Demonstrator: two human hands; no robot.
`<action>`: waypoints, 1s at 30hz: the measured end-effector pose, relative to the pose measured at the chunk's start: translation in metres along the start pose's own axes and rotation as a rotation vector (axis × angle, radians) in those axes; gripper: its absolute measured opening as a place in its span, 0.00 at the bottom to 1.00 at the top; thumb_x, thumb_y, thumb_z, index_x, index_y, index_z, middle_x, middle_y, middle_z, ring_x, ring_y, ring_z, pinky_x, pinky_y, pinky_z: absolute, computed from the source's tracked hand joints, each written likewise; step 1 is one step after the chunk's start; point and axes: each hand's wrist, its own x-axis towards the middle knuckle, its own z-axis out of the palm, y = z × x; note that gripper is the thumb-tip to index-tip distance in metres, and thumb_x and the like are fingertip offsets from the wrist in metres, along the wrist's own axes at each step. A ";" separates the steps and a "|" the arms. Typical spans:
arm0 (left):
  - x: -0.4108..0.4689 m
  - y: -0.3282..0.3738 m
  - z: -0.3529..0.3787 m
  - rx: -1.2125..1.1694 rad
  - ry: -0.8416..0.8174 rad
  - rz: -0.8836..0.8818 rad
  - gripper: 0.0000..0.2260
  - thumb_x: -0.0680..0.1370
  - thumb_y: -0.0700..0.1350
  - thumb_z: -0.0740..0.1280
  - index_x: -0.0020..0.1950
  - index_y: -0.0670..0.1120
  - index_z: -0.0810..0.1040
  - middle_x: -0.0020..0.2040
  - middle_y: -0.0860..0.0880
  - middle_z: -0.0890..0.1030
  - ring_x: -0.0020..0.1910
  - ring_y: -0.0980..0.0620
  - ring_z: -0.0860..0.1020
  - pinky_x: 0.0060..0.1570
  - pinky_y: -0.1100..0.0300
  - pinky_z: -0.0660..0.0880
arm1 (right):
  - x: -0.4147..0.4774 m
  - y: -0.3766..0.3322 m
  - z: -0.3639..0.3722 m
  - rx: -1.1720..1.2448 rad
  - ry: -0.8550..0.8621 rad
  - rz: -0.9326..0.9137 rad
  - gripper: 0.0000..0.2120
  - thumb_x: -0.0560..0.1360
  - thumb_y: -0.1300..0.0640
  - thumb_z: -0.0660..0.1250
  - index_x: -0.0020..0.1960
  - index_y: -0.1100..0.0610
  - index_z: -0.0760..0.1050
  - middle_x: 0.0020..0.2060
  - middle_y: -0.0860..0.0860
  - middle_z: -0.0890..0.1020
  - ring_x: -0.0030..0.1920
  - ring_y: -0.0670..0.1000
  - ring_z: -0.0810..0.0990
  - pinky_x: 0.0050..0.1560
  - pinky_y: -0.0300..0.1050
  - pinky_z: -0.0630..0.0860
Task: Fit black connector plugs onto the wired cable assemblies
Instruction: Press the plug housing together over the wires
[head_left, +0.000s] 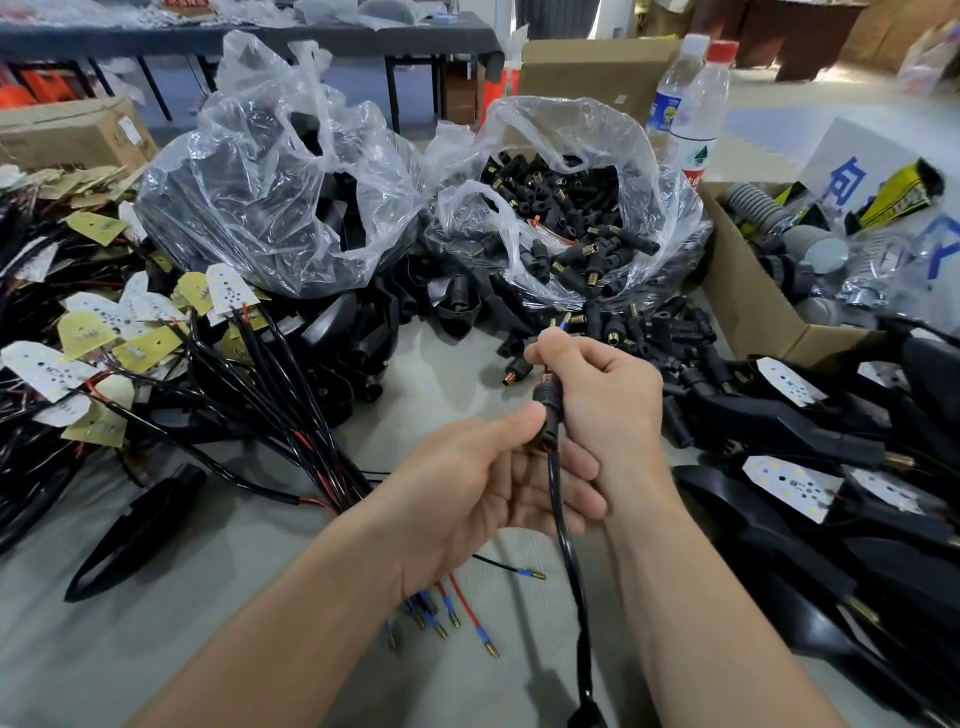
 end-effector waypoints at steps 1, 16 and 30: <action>0.000 0.000 -0.001 0.009 0.002 0.007 0.23 0.78 0.56 0.57 0.41 0.44 0.87 0.40 0.41 0.86 0.35 0.49 0.84 0.39 0.61 0.79 | 0.001 0.000 0.000 -0.021 0.015 -0.028 0.12 0.78 0.54 0.72 0.38 0.57 0.84 0.21 0.45 0.73 0.22 0.43 0.69 0.26 0.34 0.68; -0.003 0.009 0.013 0.869 0.429 0.084 0.24 0.77 0.58 0.62 0.26 0.46 0.75 0.21 0.50 0.74 0.22 0.50 0.71 0.30 0.57 0.70 | 0.005 0.009 0.002 0.039 0.223 -0.132 0.14 0.76 0.56 0.70 0.32 0.55 0.82 0.25 0.52 0.82 0.24 0.47 0.75 0.30 0.40 0.73; 0.007 0.003 -0.009 -0.049 0.337 0.005 0.19 0.86 0.52 0.57 0.46 0.42 0.80 0.28 0.46 0.76 0.19 0.56 0.67 0.17 0.67 0.60 | 0.013 0.002 -0.002 0.139 -0.222 0.001 0.10 0.78 0.64 0.68 0.38 0.57 0.79 0.31 0.54 0.79 0.29 0.50 0.73 0.35 0.45 0.71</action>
